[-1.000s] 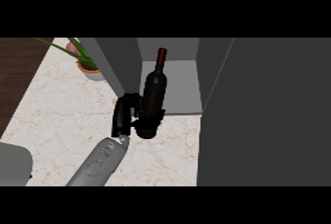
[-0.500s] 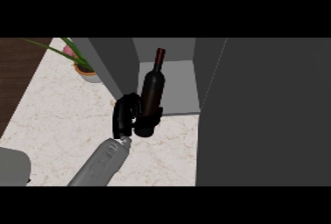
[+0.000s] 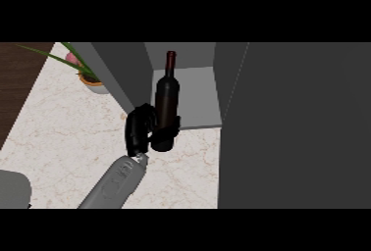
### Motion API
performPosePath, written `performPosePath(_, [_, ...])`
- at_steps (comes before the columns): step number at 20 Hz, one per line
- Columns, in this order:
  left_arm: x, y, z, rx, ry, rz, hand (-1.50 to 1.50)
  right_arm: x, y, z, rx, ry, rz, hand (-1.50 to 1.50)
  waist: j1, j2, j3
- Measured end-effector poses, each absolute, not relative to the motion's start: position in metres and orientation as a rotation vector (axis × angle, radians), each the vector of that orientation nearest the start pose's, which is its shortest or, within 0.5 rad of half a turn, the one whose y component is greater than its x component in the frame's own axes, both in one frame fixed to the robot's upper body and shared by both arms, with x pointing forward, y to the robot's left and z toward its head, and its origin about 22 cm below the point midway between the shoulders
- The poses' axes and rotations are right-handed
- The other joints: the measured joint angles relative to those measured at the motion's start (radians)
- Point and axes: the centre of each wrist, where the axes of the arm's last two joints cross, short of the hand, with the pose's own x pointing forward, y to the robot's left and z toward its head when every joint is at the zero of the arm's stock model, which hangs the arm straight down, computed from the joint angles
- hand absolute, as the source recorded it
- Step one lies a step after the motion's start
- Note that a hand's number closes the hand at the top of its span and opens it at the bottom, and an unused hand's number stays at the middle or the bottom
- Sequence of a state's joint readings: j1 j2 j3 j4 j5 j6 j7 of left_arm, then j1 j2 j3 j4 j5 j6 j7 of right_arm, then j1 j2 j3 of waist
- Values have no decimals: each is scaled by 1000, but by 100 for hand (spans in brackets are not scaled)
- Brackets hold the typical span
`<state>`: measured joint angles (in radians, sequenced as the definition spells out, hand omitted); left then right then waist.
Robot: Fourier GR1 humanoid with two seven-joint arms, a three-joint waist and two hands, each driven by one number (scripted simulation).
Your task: Pick up the wine, place it into the cabinet and close the cabinet
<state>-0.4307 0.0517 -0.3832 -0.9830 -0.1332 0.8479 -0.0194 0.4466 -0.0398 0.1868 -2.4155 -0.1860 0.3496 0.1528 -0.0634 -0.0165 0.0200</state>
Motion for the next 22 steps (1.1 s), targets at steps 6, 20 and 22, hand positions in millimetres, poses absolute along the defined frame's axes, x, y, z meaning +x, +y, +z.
performPosePath(6, [312,122,-36,618,-1554,-10,150,114,-225,124,406,-1859,268,-150,-9,3,-1])
performPosePath(20, [311,125,-47,791,-1598,-173,150,115,-223,122,449,-1860,293,-150,-32,8,0])
performPosePath(22, [311,122,-47,803,-1585,-179,150,115,-224,122,446,-1858,294,-150,-32,9,0])
